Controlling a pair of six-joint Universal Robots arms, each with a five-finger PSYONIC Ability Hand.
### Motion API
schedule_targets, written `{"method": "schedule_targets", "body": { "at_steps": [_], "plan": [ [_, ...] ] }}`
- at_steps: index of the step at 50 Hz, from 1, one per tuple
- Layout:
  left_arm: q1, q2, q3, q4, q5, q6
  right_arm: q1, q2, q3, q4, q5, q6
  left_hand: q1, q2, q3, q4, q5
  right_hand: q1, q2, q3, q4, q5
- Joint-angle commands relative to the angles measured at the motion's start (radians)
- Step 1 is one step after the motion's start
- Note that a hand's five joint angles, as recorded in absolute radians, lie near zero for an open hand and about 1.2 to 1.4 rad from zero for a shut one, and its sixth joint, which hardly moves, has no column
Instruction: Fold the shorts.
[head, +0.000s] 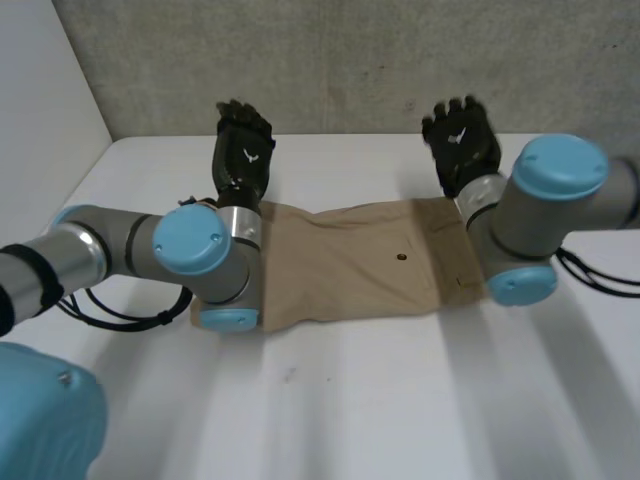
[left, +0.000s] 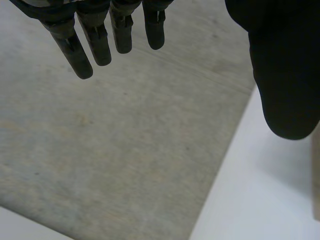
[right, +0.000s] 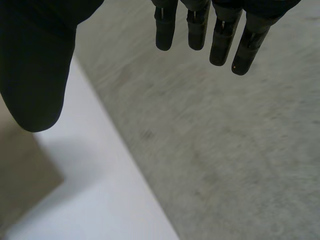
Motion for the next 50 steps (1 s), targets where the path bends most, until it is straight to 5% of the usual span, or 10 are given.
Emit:
{"method": "schedule_targets", "body": {
  "at_steps": [1,13,25,42,44,45,50],
  "plan": [
    [0.024,0.227,-0.236,0.052,-0.008,-0.113,-0.014,-0.274,0.179,0.057,-0.038,0.231,-0.022,-0.028,-0.039,-0.031,-0.045,-0.028,-0.048,-0.033,-0.058,-0.068],
    [0.042,0.547,-0.559,-0.248,0.068,-0.573,-0.151,-0.369,0.482,0.282,-0.152,0.3,0.008,0.002,-0.009,-0.001,-0.015,-0.028,-0.048,-0.033,-0.058,-0.068],
    [0.186,0.663,-0.641,-0.475,0.445,-0.931,-0.232,-0.319,0.604,0.164,-0.268,0.314,-0.009,-0.015,-0.026,-0.018,-0.032,0.22,0.199,0.214,0.189,0.179],
    [0.239,0.673,-0.676,-0.472,0.496,-0.954,-0.228,-0.177,0.56,0.065,-0.274,0.307,-0.012,-0.018,-0.029,-0.021,-0.035,0.54,0.52,0.535,0.509,0.5],
    [0.239,0.674,-0.676,-0.471,0.492,-0.954,-0.225,-0.173,0.555,0.064,-0.274,0.305,-0.015,-0.021,-0.032,-0.024,-0.038,0.818,0.798,0.812,0.787,0.777],
    [0.239,0.674,-0.676,-0.471,0.486,-0.954,-0.225,-0.173,0.554,0.064,-0.274,0.308,-0.015,-0.021,-0.032,-0.024,-0.038,1.19,1.17,1.185,1.16,1.15],
    [0.237,0.679,-0.678,-0.474,0.453,-0.954,-0.238,-0.211,0.555,0.078,-0.251,0.308,-0.015,-0.021,-0.032,-0.024,-0.038,1.194,1.174,1.189,1.163,1.154]
  ]
}}
